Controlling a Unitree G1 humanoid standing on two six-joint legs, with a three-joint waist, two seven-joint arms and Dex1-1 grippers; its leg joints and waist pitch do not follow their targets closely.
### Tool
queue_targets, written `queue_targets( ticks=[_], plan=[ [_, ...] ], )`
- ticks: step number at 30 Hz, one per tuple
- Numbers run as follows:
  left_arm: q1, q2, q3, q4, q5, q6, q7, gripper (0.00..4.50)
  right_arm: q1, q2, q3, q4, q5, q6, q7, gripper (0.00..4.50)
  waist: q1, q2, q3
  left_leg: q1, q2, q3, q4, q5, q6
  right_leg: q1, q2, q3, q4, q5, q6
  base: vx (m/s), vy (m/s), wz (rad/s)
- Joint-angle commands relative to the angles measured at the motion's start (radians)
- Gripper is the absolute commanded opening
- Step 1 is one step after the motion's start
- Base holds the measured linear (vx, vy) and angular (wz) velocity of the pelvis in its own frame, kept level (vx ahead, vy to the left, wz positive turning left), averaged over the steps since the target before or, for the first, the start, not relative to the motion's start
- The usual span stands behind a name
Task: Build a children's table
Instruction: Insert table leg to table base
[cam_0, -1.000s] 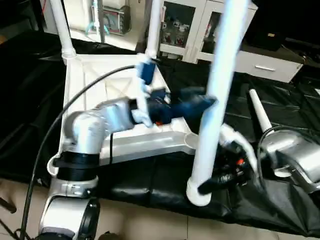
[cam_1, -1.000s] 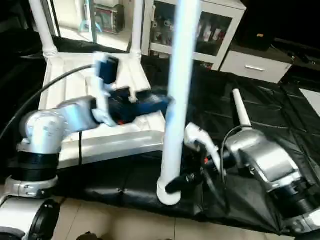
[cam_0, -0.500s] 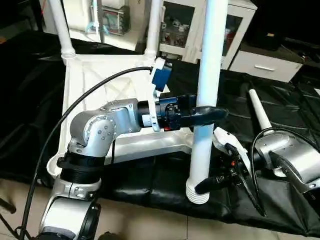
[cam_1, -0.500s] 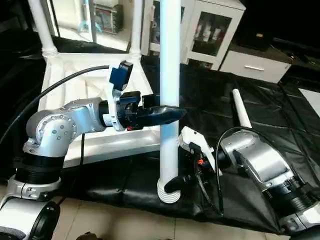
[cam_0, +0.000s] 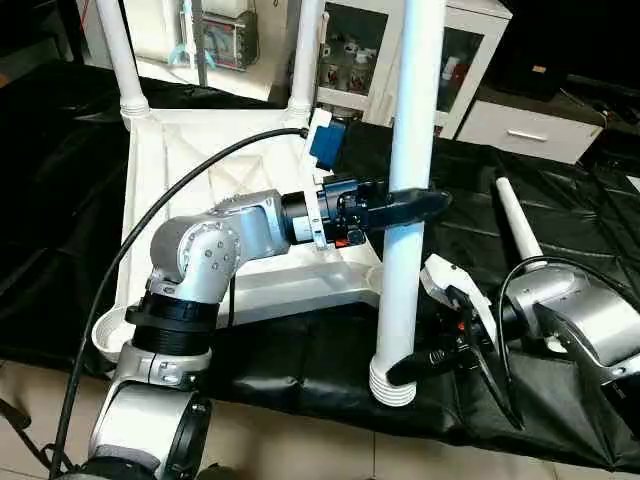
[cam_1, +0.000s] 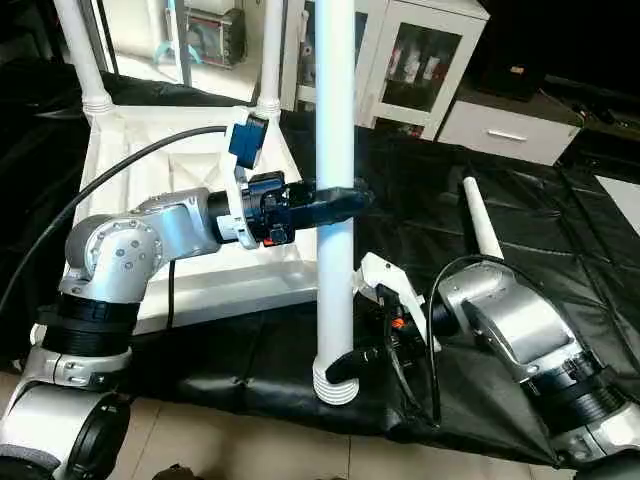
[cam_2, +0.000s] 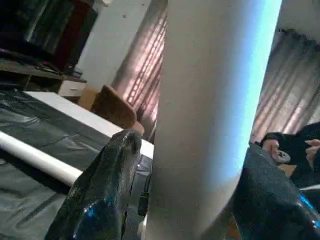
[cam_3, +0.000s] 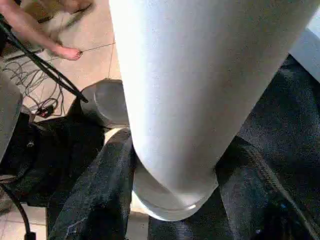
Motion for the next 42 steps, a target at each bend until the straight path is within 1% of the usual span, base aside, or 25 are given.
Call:
queue_targets(
  ticks=[1, 5, 6, 8, 10, 11, 12, 14, 15, 16, 17, 18, 19, 20, 21, 22, 23, 25, 27, 29, 30, 32, 33, 35, 42],
  plan=[
    [-0.036, -0.007, 0.014, 0.022, 0.001, 0.001, 0.025, 2.42, -0.018, -0.001, -0.014, -0.008, -0.018, -0.023, -0.003, 1.97, 0.004, -0.001, -0.070, -0.001, 0.008, 0.006, -0.066, -0.144, 0.017, 0.072, -0.044, 0.040, -0.071, -0.313, -0.123, 0.000, 0.000, 0.00],
    [-0.043, -0.010, 0.033, 0.036, 0.000, -0.001, 0.051, 2.04, -0.019, 0.007, -0.022, -0.004, -0.015, -0.017, -0.016, 1.97, 0.004, 0.000, -0.071, -0.001, 0.008, 0.005, -0.066, -0.149, 0.016, 0.073, -0.044, 0.039, -0.071, -0.314, -0.123, 0.000, 0.000, 0.00],
    [-0.045, -0.011, 0.038, 0.041, 0.002, -0.005, 0.056, 2.02, -0.021, 0.010, -0.025, -0.001, -0.011, -0.013, -0.020, 2.53, 0.003, 0.000, -0.070, 0.000, 0.007, 0.006, -0.066, -0.152, 0.017, 0.071, -0.043, 0.039, -0.073, -0.320, -0.123, 0.000, 0.000, 0.00],
    [-0.053, -0.013, 0.050, 0.051, 0.006, -0.011, 0.073, 1.86, -0.026, 0.024, -0.037, 0.013, -0.016, -0.025, -0.044, 2.67, 0.003, 0.001, -0.070, 0.000, 0.007, 0.006, -0.066, -0.158, 0.016, 0.071, -0.044, 0.039, -0.074, -0.329, -0.118, 0.000, 0.000, 0.00],
    [-0.069, -0.014, 0.072, 0.064, 0.010, -0.018, 0.111, 1.77, -0.034, 0.049, -0.067, 0.034, -0.008, -0.034, -0.083, 2.84, 0.001, 0.000, -0.070, -0.003, 0.005, 0.005, -0.066, -0.158, 0.010, 0.072, -0.044, 0.037, -0.075, -0.344, -0.107, 0.000, 0.000, 0.00],
    [-0.084, -0.009, 0.087, 0.074, 0.018, -0.021, 0.142, 1.77, -0.037, 0.068, -0.105, 0.034, 0.020, -0.027, -0.104, 2.84, 0.000, -0.001, -0.070, -0.003, 0.004, 0.005, -0.065, -0.157, 0.009, 0.073, -0.043, 0.036, -0.075, -0.349, -0.101, 0.000, 0.000, 0.00],
    [-0.088, -0.007, 0.090, 0.077, 0.020, -0.021, 0.150, 1.76, -0.038, 0.072, -0.115, 0.032, 0.028, -0.024, -0.108, 2.97, 0.002, 0.000, -0.072, 0.000, 0.005, 0.004, -0.064, -0.145, 0.011, 0.071, -0.043, 0.036, -0.073, -0.343, -0.100, 0.000, 0.000, 0.00],
    [-0.096, -0.005, 0.099, 0.082, 0.022, -0.024, 0.165, 1.73, -0.036, 0.076, -0.135, 0.024, 0.045, -0.019, -0.114, 3.10, 0.003, 0.000, -0.072, 0.001, 0.007, 0.005, -0.065, -0.139, 0.011, 0.071, -0.043, 0.038, -0.071, -0.320, -0.109, 0.000, 0.000, 0.00],
    [-0.107, -0.003, 0.115, 0.092, 0.027, -0.020, 0.200, 1.72, -0.031, 0.077, -0.165, 0.010, 0.068, -0.008, -0.122, 3.13, 0.004, 0.001, -0.074, 0.001, 0.008, 0.004, -0.065, -0.130, 0.012, 0.071, -0.043, 0.038, -0.067, -0.295, -0.117, 0.000, 0.000, 0.00],
    [-0.108, -0.003, 0.116, 0.093, 0.027, -0.019, 0.203, 1.72, -0.031, 0.077, -0.167, 0.009, 0.071, -0.007, -0.123, 3.20, 0.005, 0.001, -0.074, 0.002, 0.008, 0.005, -0.065, -0.126, 0.014, 0.070, -0.042, 0.039, -0.065, -0.279, -0.123, 0.000, 0.000, 0.00],
    [-0.112, 0.001, 0.117, 0.096, 0.034, -0.020, 0.214, 1.72, -0.028, 0.078, -0.183, 0.004, 0.085, -0.001, -0.125, 3.37, 0.006, 0.001, -0.074, 0.004, 0.008, 0.006, -0.064, -0.119, 0.018, 0.070, -0.042, 0.039, -0.063, -0.249, -0.139, 0.000, 0.000, 0.00],
    [-0.123, 0.007, 0.124, 0.108, 0.050, -0.013, 0.251, 1.72, -0.024, 0.084, -0.225, -0.001, 0.116, 0.013, -0.143, 3.48, 0.007, 0.002, -0.074, 0.002, 0.007, 0.007, -0.064, -0.110, 0.021, 0.072, -0.040, 0.040, -0.059, -0.223, -0.152, 0.000, 0.000, 0.00],
    [-0.126, 0.009, 0.125, 0.110, 0.056, -0.010, 0.262, 1.72, -0.023, 0.087, -0.241, -0.003, 0.126, 0.018, -0.152, 3.48, 0.008, 0.001, -0.074, 0.002, 0.007, 0.007, -0.064, -0.111, 0.022, 0.073, -0.041, 0.040, -0.059, -0.223, -0.152, 0.000, 0.000, 0.00],
    [-0.134, 0.005, 0.137, 0.119, 0.062, -0.002, 0.295, 1.72, -0.023, 0.097, -0.269, -0.002, 0.141, 0.033, -0.174, 3.54, 0.009, 0.001, -0.074, 0.003, 0.006, 0.007, -0.064, -0.111, 0.023, 0.073, -0.041, 0.040, -0.060, -0.226, -0.152, 0.000, 0.000, 0.00],
    [-0.139, 0.003, 0.146, 0.125, 0.066, 0.004, 0.318, 1.72, -0.023, 0.104, -0.287, -0.002, 0.151, 0.043, -0.189, 3.57, 0.009, 0.001, -0.073, 0.000, 0.005, 0.007, -0.064, -0.116, 0.021, 0.074, -0.041, 0.039, -0.061, -0.240, -0.146, 0.000, 0.000, 0.00],
    [-0.141, 0.003, 0.147, 0.125, 0.067, 0.007, 0.323, 1.72, -0.022, 0.108, -0.296, -0.003, 0.155, 0.047, -0.198, 3.80, 0.008, 0.000, -0.074, 0.000, 0.005, 0.007, -0.064, -0.122, 0.018, 0.075, -0.042, 0.038, -0.062, -0.252, -0.141, 0.000, 0.000, 0.00],
    [-0.143, 0.003, 0.148, 0.126, 0.068, 0.009, 0.327, 1.72, -0.022, 0.111, -0.304, -0.004, 0.159, 0.050, -0.205, 3.80, 0.009, 0.000, -0.072, 0.000, 0.004, 0.007, -0.063, -0.128, 0.016, 0.074, -0.043, 0.038, -0.067, -0.281, -0.128, 0.000, 0.000, 0.00],
    [-0.151, 0.002, 0.157, 0.130, 0.078, 0.016, 0.367, 1.72, -0.018, 0.132, -0.346, -0.010, 0.180, 0.074, -0.262, 3.96, 0.009, 0.000, -0.073, 0.000, 0.003, 0.007, -0.063, -0.125, 0.008, 0.073, -0.044, 0.036, -0.069, -0.311, -0.108, 0.000, 0.000, 0.00],
    [-0.158, 0.000, 0.164, 0.135, 0.082, 0.022, 0.397, 1.72, -0.012, 0.153, -0.373, -0.017, 0.185, 0.089, -0.320, 3.97, 0.009, 0.000, -0.073, 0.000, 0.004, 0.006, -0.064, -0.119, 0.003, 0.071, -0.044, 0.036, -0.069, -0.306, -0.108, 0.000, 0.000, 0.00],
    [-0.162, -0.002, 0.166, 0.137, 0.082, 0.022, 0.412, 1.72, -0.001, 0.175, -0.386, -0.038, 0.198, 0.113, -0.356, 3.97, 0.008, 0.000, -0.074, -0.001, 0.003, 0.006, -0.065, -0.114, -0.001, 0.071, -0.042, 0.036, -0.068, -0.294, -0.110, 0.000, 0.000, 0.00],
    [-0.164, -0.001, 0.161, 0.137, 0.094, 0.018, 0.427, 1.72, 0.012, 0.198, -0.380, -0.063, 0.187, 0.133, -0.403, 3.97, 0.008, 0.000, -0.073, -0.001, 0.003, 0.006, -0.065, -0.111, -0.002, 0.071, -0.041, 0.036, -0.067, -0.288, -0.108, 0.000, 0.000, 0.00],
    [-0.166, -0.002, 0.159, 0.138, 0.100, 0.014, 0.434, 1.72, 0.015, 0.207, -0.373, -0.069, 0.172, 0.136, -0.428, 3.97, 0.006, 0.001, -0.075, -0.001, 0.003, 0.005, -0.066, -0.106, -0.005, 0.071, -0.042, 0.036, -0.066, -0.286, -0.100, 0.000, 0.000, 0.00],
    [-0.170, -0.007, 0.162, 0.140, 0.110, 0.008, 0.452, 1.72, 0.015, 0.224, -0.363, -0.068, 0.145, 0.135, -0.474, 3.97, 0.006, 0.001, -0.076, 0.000, 0.003, 0.005, -0.065, -0.102, -0.009, 0.071, -0.044, 0.036, -0.066, -0.281, -0.102, 0.000, 0.000, 0.00],
    [-0.175, -0.012, 0.161, 0.129, 0.113, 0.011, 0.460, 1.72, 0.011, 0.252, -0.355, -0.066, 0.128, 0.149, -0.526, 3.97, 0.005, 0.002, -0.074, 0.000, 0.003, 0.006, -0.067, -0.099, -0.014, 0.070, -0.044, 0.037, -0.066, -0.269, -0.105, 0.000, 0.000, 0.00],
    [-0.182, -0.020, 0.143, 0.103, 0.114, 0.012, 0.474, 1.72, 0.017, 0.303, -0.337, -0.084, 0.126, 0.197, -0.607, 3.97, 0.004, 0.002, -0.073, 0.000, 0.002, 0.005, -0.069, -0.120, -0.023, 0.070, -0.045, 0.038, -0.067, -0.283, -0.092, 0.000, 0.000, 0.00]
  ],
)
